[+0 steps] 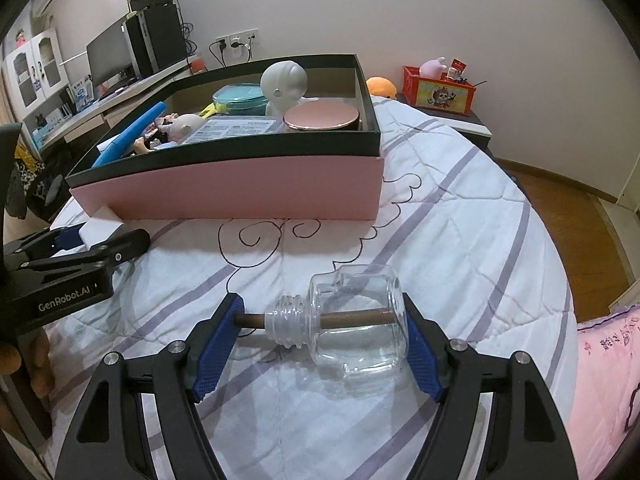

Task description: Organize rigid objects

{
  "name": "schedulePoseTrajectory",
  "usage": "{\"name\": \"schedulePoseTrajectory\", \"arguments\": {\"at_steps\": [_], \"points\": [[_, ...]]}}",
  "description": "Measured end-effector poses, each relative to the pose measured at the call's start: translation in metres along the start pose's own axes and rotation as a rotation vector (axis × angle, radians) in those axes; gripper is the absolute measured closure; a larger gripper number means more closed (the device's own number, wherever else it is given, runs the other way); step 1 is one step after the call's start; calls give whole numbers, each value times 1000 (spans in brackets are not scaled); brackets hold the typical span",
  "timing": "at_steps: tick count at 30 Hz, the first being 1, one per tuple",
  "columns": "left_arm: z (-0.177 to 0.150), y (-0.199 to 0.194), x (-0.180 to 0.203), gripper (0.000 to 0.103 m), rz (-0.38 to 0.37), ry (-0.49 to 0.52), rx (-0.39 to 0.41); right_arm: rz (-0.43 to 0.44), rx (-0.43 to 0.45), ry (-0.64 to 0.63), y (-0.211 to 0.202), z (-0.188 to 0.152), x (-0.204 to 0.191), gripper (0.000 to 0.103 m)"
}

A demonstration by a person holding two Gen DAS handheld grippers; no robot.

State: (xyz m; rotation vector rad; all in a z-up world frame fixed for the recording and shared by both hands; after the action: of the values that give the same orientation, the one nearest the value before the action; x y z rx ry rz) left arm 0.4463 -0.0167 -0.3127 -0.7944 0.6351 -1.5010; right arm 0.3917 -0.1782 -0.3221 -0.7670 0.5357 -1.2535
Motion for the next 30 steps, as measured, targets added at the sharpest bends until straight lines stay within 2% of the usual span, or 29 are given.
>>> {"name": "schedulePoseTrajectory", "arguments": {"at_steps": [7, 14, 16, 18, 23, 28, 29, 30], "points": [[-26, -28, -15, 33, 32, -10, 15, 14, 7, -23, -5, -3, -5, 27], [-64, -56, -31, 32, 35, -16, 31, 6, 6, -60, -23, -25, -22, 27], [-69, -57, -31, 28, 23, -22, 36, -13, 16, -63, -26, -30, -24, 27], [-71, -59, -33, 18, 18, -18, 35, -26, 12, -72, -26, -31, -25, 26], [-72, -59, -34, 14, -22, -9, 32, -20, 14, -60, -31, -34, -24, 24], [-71, -54, -34, 14, -17, 15, 32, -27, 10, -71, -29, -35, -25, 23], [-70, -54, -33, 15, -17, 20, 36, -28, 11, -71, -29, -34, -26, 23], [-70, -53, -33, 22, -20, 23, 35, -27, 12, -71, -28, -35, -25, 23]]}}
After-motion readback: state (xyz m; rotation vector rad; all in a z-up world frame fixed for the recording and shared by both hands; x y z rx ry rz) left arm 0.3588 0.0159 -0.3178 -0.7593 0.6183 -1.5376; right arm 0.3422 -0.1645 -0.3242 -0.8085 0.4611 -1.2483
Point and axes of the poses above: each gripper's, at about its wrist camera, not at the fingertips, and y roughly the way its jaws point, x to its right, z to its top, the point moved 10 cm from there along y, roughly the way its jaws point, and after that the axes turned 10 degrees about -y, right-handed, at the moved point
